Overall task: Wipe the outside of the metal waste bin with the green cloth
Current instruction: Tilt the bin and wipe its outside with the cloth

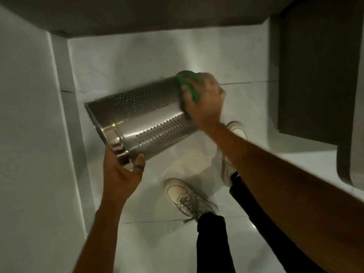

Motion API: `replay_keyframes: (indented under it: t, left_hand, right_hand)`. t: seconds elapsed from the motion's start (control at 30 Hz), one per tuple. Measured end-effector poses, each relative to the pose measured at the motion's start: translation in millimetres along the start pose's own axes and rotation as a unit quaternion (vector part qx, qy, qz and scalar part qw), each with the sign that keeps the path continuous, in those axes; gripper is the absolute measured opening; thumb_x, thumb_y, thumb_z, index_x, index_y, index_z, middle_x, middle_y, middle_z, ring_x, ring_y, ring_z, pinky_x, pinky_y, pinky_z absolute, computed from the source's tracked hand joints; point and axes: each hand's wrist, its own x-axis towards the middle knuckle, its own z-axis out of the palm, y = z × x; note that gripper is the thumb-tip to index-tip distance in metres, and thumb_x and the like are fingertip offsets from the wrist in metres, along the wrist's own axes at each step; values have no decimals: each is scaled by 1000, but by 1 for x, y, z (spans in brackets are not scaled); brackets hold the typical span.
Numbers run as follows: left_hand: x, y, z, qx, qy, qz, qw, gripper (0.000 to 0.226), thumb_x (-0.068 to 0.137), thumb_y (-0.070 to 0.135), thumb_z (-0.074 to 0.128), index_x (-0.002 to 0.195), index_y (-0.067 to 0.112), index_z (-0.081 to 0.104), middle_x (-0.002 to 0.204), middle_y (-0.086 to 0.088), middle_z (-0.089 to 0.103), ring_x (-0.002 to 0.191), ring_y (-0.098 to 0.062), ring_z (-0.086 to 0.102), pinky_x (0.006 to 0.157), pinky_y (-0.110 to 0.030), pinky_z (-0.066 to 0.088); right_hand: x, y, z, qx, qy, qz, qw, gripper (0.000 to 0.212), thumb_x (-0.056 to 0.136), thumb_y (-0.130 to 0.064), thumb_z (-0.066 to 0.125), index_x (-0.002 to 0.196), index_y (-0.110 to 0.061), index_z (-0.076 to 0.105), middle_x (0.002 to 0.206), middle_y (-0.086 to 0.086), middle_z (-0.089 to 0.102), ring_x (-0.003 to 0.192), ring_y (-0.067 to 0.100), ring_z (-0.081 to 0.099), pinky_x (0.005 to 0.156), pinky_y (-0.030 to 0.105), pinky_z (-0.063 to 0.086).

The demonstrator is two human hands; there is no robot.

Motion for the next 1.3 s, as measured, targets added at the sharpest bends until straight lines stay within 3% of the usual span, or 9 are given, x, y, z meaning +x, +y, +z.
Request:
replay_keyframes:
  t: [0.1,0.27,0.37,0.43,0.63,0.77,0.93,1.17,1.3]
  left_hand:
    - [-5,-10,1,45,-13,22,999,60,81,2,78,133,8,48,116,3,59,98,-1,61,80,2,44]
    - [-9,2,28,29,-62,65,996,64,83,13,72,136,25,37,116,54,49,104,30,51,79,7,40]
    - [-20,-10,30,37,-74,61,995,62,85,11,73,135,27,40,119,41,58,105,14,61,84,1,44]
    - [-26,-24,18,73,-55,35,995,57,83,8,78,129,24,50,113,18,63,102,-2,66,82,-3,48]
    - [-3,-11,6,-97,-75,-80,989,49,72,27,86,118,24,68,104,16,76,95,-3,72,76,-19,60]
    - [18,11,24,-125,-38,-34,991,37,72,10,81,103,27,70,92,24,76,85,1,73,68,-12,56]
    - [-6,-22,37,-62,-39,-51,996,28,82,-12,67,76,15,61,64,26,65,64,11,61,62,-20,52]
    - [16,-24,-3,-256,-41,-166,951,47,76,15,76,122,20,65,121,-8,71,112,-27,68,90,-48,55]
    - [32,-6,15,-266,17,-175,948,42,78,-1,74,102,33,68,99,8,77,94,-17,74,75,-44,62]
  right_hand:
    - [14,4,-4,-22,-49,84,995,35,106,-45,46,132,-35,68,142,-4,67,137,21,56,120,49,39]
    - [1,-99,6,67,-30,-181,981,39,98,-50,50,117,-31,78,122,-5,79,119,21,70,105,45,44]
    - [-23,-100,4,107,-27,-314,943,36,94,-43,58,118,-25,79,123,1,79,119,27,71,105,39,41]
    - [-21,-57,0,70,-28,-262,962,33,99,-36,61,126,-25,76,133,1,76,130,27,66,113,44,44]
    - [-13,17,-6,-35,-30,142,989,39,106,-45,48,140,-33,63,154,-1,58,144,25,50,120,46,37]
    - [-36,-49,0,25,-18,-93,995,38,99,-45,51,129,-31,71,137,-2,71,133,23,59,113,42,41]
    - [-70,-62,19,14,-3,-384,923,40,94,-41,66,130,-26,72,139,10,70,140,36,54,129,46,24]
    - [-27,27,16,-79,75,-5,994,43,100,-48,55,136,-28,66,149,6,64,149,35,49,121,58,39]
    - [-20,-43,28,-39,42,-105,993,34,101,-47,55,126,-33,72,137,-4,72,140,28,56,118,46,39]
